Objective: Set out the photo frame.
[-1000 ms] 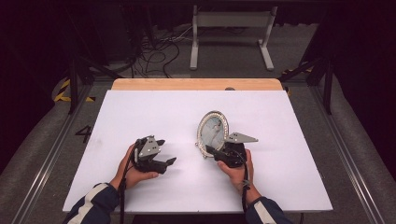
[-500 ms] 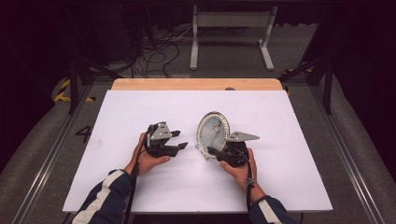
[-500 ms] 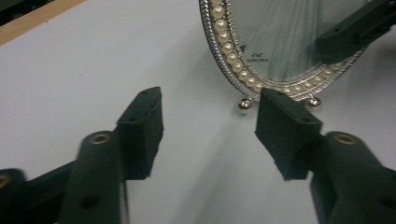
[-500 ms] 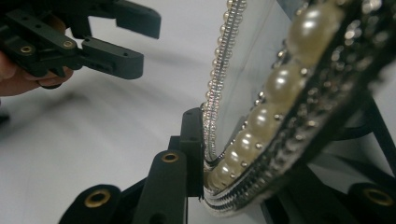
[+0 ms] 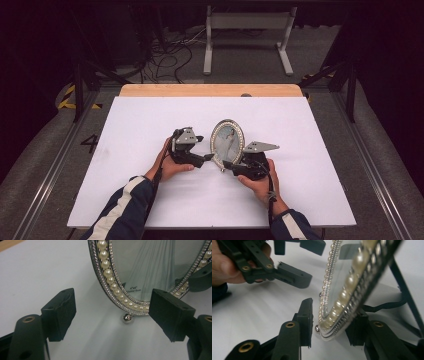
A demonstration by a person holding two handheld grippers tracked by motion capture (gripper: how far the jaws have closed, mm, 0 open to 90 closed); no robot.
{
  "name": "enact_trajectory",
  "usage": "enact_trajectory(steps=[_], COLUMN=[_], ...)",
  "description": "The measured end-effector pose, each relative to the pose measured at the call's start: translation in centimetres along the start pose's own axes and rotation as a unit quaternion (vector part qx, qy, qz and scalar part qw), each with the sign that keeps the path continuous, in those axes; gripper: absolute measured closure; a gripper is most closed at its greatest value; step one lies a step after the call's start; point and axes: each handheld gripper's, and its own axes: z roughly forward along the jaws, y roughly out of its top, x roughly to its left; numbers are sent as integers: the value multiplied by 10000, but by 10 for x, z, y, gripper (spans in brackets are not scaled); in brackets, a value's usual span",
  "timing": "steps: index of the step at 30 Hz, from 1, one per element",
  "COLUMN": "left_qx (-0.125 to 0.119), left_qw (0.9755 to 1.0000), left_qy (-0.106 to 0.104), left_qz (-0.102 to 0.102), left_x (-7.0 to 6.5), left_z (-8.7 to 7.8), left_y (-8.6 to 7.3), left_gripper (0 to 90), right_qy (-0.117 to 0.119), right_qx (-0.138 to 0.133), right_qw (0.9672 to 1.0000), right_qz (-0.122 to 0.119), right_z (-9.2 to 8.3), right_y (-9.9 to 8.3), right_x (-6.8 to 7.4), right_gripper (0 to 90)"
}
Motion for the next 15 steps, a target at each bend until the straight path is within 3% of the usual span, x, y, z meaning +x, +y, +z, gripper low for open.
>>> enact_trajectory(steps=[5,8,12,15], left_qx=[-63,-76,-78,-131], left_qw=[9997,9996,9996,9995], left_qy=[-202,-222,-266,-290], left_qz=[-145,-162,-1,82], left_x=[2,2,0,-1], left_z=[6,7,11,12], left_y=[5,7,13,14], left_gripper=[219,207,196,200], right_qy=[-227,-380,-488,-594], right_qx=[-105,-103,-171,-360], right_qw=[9993,9986,9981,9970], right_qz=[-284,-366,-331,-351], right_z=[-19,-26,-35,-42], right_y=[-1,-3,-6,-6], right_x=[8,12,15,17], right_gripper=[567,537,528,584])
